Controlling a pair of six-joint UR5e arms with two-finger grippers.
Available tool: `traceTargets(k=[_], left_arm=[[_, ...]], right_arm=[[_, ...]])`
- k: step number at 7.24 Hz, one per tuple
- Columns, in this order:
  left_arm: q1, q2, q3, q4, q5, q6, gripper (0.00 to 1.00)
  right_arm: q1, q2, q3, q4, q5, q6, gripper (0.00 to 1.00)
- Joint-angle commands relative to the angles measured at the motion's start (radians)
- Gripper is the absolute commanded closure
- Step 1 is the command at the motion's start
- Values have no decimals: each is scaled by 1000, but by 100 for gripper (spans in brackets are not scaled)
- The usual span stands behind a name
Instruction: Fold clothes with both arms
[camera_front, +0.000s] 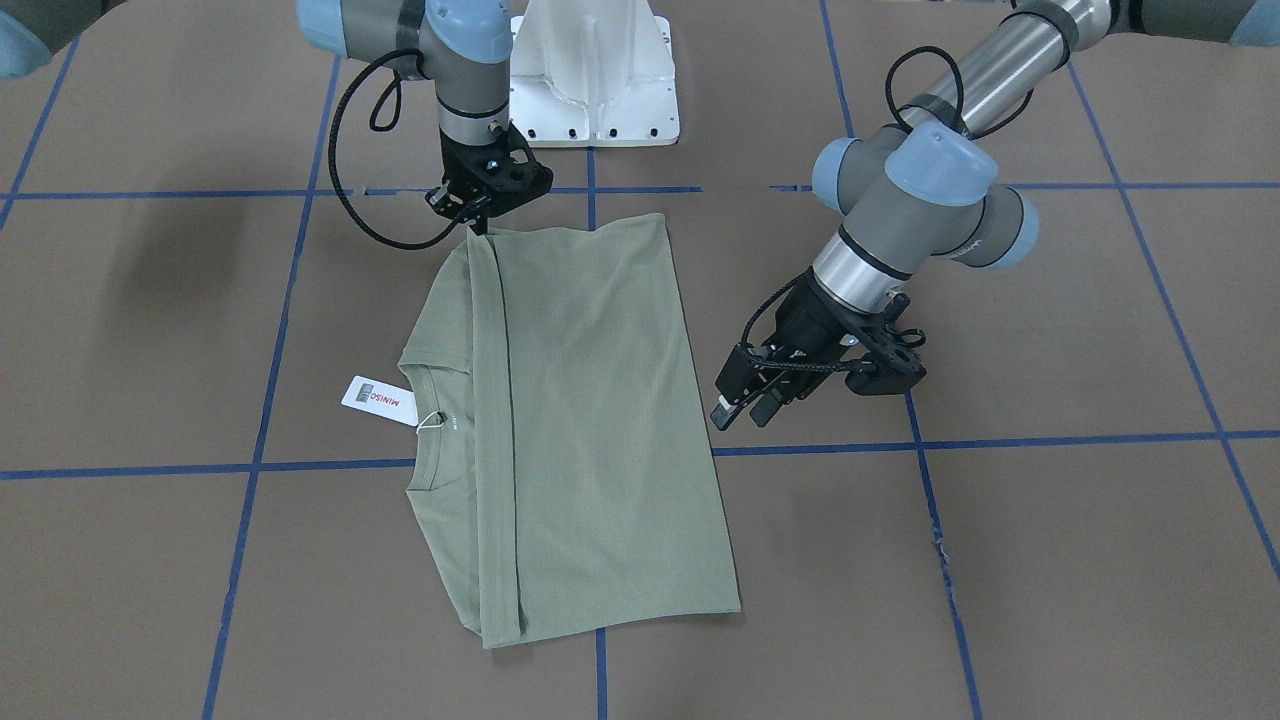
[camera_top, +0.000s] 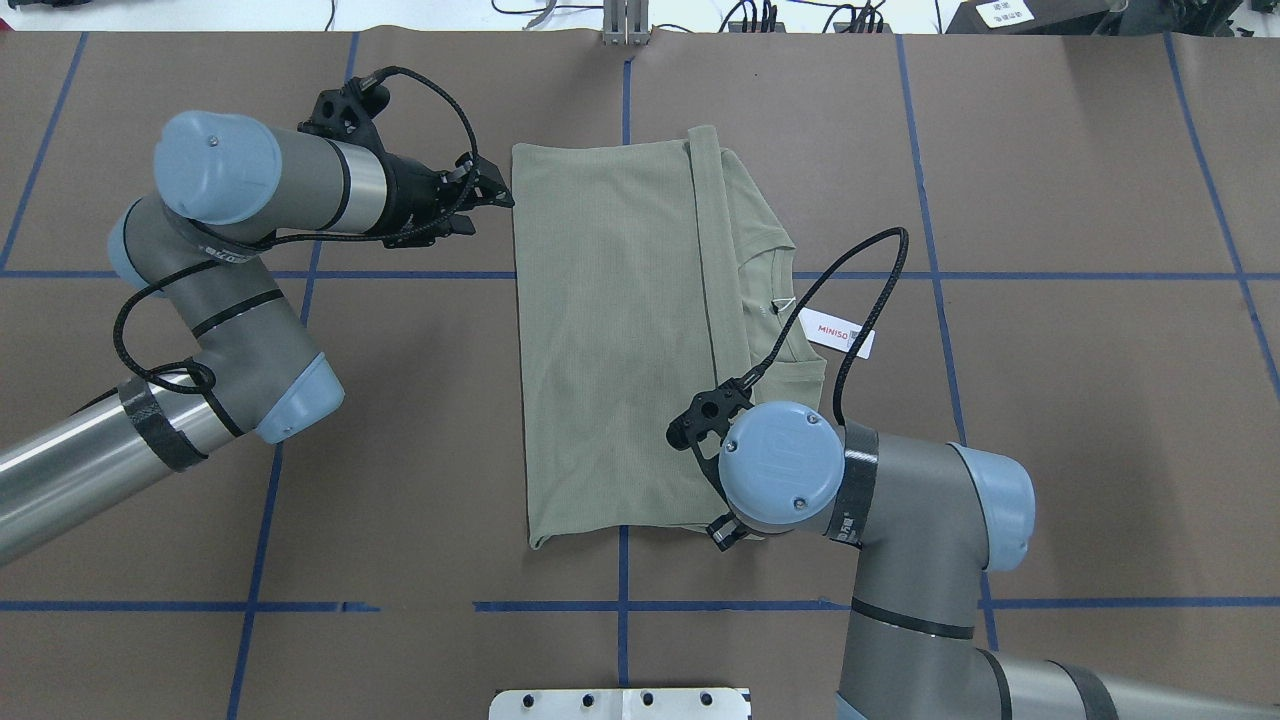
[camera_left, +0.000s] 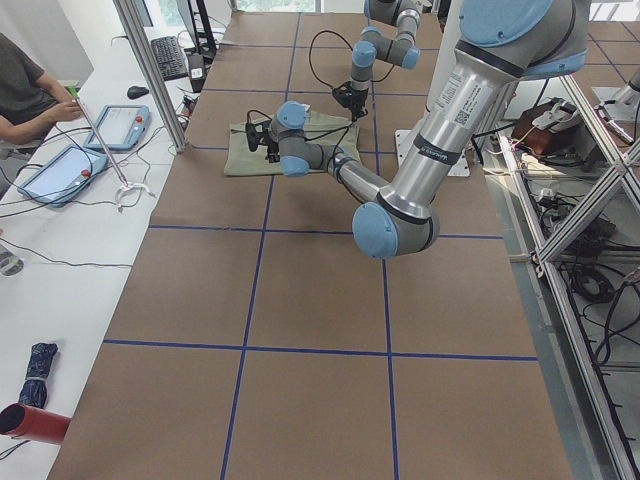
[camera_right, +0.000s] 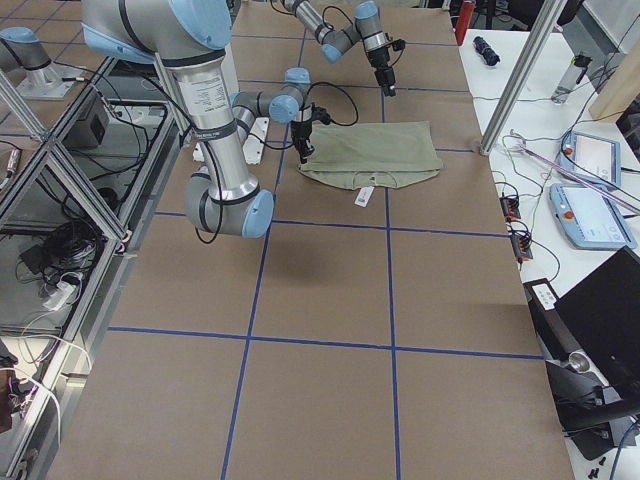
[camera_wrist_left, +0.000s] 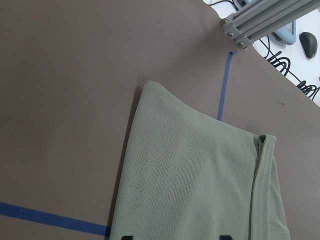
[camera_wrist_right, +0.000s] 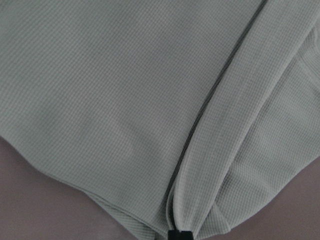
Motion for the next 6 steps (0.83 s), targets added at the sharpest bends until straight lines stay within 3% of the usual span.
traceTargets(k=[1, 4, 6], left_arm=[[2, -6, 0, -2, 0, -18, 35], [2, -12, 0, -1, 0, -32, 35], [2, -12, 2, -1, 2, -32, 35]], right_arm=[[35, -81, 51, 3, 3, -46, 100], [21, -148, 55, 11, -9, 75, 100], [3, -148, 55, 11, -8, 188, 87]])
